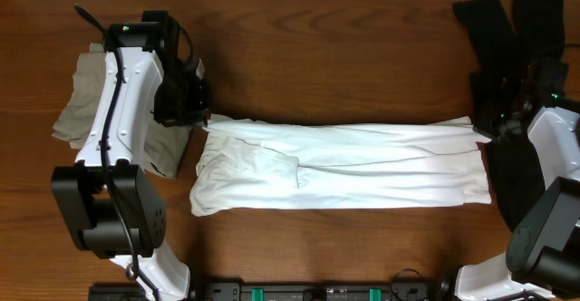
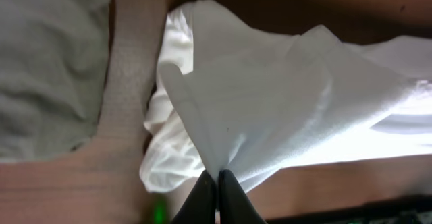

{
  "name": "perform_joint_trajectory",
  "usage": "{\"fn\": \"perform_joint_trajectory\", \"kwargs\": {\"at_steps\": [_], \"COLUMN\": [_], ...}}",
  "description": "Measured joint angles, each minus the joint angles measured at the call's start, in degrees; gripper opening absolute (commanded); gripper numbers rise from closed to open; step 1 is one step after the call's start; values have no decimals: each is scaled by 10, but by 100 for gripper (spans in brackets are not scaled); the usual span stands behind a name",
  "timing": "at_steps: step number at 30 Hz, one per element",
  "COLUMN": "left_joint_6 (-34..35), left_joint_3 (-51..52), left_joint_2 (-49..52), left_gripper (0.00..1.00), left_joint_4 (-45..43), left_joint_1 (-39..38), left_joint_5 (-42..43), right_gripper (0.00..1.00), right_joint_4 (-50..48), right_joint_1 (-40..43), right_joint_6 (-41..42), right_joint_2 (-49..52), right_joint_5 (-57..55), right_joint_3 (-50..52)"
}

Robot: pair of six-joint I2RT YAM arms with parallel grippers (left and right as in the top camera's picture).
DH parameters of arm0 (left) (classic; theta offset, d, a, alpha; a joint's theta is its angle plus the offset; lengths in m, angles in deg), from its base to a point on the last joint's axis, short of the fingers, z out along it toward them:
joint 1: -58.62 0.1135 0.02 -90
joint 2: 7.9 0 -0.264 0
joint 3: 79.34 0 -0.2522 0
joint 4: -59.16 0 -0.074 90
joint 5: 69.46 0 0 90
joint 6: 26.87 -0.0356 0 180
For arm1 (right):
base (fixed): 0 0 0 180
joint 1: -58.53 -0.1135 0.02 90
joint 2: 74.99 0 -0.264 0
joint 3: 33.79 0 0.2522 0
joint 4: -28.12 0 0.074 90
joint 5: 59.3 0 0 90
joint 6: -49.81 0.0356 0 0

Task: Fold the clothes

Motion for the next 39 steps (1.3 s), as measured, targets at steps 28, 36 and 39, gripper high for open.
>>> {"fn": "perform_joint_trajectory", "kwargs": {"at_steps": [28, 36, 39], "left_joint_6": [0, 0, 0], "left_joint_3": [77, 121, 140], "left_joint_2": [0, 0, 0], "left_gripper": [6, 6, 6], "left_joint_4": [87, 84, 84], "left_joint_1": [-46, -46, -46], "left_joint_5": [25, 24, 24], "right_gripper": [2, 2, 2], "right_joint_4": [30, 30, 30], "right_joint_1": [17, 17, 17], "right_joint_6": [17, 17, 17], "right_joint_2": [0, 0, 0], "right_joint_5": [-49, -50, -50], "right_joint_3": [0, 0, 0]}}
